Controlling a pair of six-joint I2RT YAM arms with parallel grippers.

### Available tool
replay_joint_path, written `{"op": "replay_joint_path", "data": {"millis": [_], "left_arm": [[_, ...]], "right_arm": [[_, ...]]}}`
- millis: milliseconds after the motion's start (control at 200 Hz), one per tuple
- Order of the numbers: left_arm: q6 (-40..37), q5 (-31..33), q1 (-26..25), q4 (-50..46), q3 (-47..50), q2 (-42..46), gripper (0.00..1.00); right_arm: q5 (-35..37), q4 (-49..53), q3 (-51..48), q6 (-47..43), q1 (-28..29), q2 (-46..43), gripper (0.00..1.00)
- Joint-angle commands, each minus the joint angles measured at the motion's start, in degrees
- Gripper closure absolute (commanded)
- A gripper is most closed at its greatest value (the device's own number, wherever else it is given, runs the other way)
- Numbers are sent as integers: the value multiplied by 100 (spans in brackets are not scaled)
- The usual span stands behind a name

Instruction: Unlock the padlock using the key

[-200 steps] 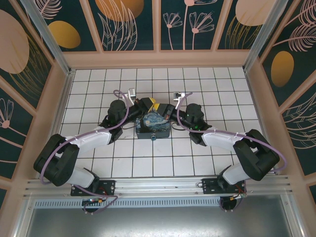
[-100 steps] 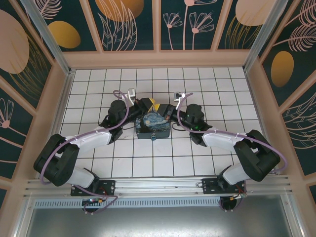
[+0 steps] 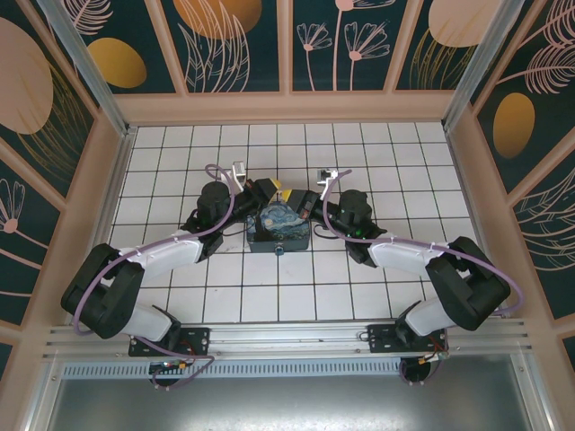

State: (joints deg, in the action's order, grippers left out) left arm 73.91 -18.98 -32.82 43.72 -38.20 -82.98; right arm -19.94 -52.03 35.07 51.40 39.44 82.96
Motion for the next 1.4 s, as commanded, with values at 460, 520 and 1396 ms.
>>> {"op": "replay_joint_path", "data": {"millis": [460,520,1396], "left_arm": [[-660,20,-11,-66,-123,215,100],[-915,-41,-13,-66,-168,285,100],[-808,-176,-11,712,-100,420,100]], "right_arm": [[430,127,-505,125,-193,-718,40],[382,131,-533,101,-268,-787,37],[-31,-1828,114,701,112,402,63]]}}
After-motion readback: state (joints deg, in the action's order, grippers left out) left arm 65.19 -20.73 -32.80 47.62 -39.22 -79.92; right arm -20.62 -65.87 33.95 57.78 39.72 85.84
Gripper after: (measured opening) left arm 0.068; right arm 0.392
